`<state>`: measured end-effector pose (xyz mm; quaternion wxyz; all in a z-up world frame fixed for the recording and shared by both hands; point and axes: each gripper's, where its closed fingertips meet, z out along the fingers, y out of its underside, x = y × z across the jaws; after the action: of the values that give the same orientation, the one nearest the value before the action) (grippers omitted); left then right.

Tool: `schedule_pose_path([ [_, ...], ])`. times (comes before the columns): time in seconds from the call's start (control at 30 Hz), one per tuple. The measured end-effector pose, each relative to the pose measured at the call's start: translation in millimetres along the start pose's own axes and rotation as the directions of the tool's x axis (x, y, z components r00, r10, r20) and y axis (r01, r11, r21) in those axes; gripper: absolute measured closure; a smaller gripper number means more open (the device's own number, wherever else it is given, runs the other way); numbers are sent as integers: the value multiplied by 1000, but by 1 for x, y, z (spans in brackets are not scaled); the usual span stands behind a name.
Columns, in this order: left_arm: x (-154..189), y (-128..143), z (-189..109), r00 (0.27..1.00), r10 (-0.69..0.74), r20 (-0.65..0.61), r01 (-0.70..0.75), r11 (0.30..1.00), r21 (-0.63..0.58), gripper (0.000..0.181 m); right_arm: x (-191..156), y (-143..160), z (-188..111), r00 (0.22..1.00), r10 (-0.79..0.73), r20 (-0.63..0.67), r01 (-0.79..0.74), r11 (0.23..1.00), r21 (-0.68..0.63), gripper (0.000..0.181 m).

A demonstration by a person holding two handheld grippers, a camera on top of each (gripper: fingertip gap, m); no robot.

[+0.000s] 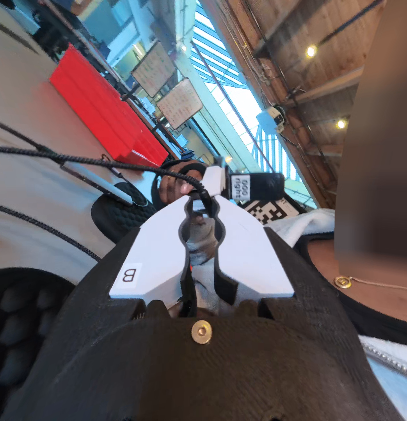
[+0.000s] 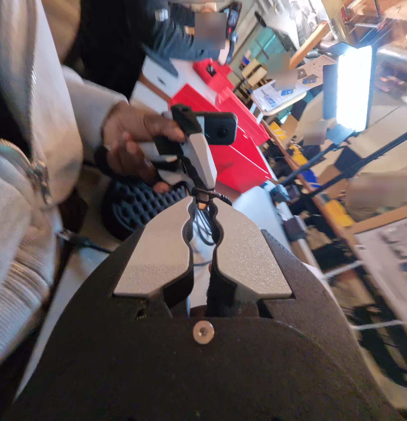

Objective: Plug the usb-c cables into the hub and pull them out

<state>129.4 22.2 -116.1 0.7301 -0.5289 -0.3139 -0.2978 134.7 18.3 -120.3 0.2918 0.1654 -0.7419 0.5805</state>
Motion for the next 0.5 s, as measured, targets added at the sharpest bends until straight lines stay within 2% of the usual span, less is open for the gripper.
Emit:
schedule_pose_path([
  [0.03,-2,0,0,999,-36,-2,36,999,7,167,1,4,0,997,-78,-20,77,996,-46,171],
  [0.1,-3,3,0,992,-123,-18,123,992,5,165,1,9,0,986,-166,-29,163,982,-93,171],
  [0.23,-12,11,0,979,-201,17,202,979,-19,165,-2,15,-1,986,-163,23,164,981,-99,171],
  [0.43,-24,22,1,979,-129,159,148,982,-113,162,-11,24,2,965,-231,123,249,955,-159,171],
  [0.5,-24,22,2,981,-99,167,121,985,-123,167,-11,26,3,959,-248,139,270,947,-172,171],
])
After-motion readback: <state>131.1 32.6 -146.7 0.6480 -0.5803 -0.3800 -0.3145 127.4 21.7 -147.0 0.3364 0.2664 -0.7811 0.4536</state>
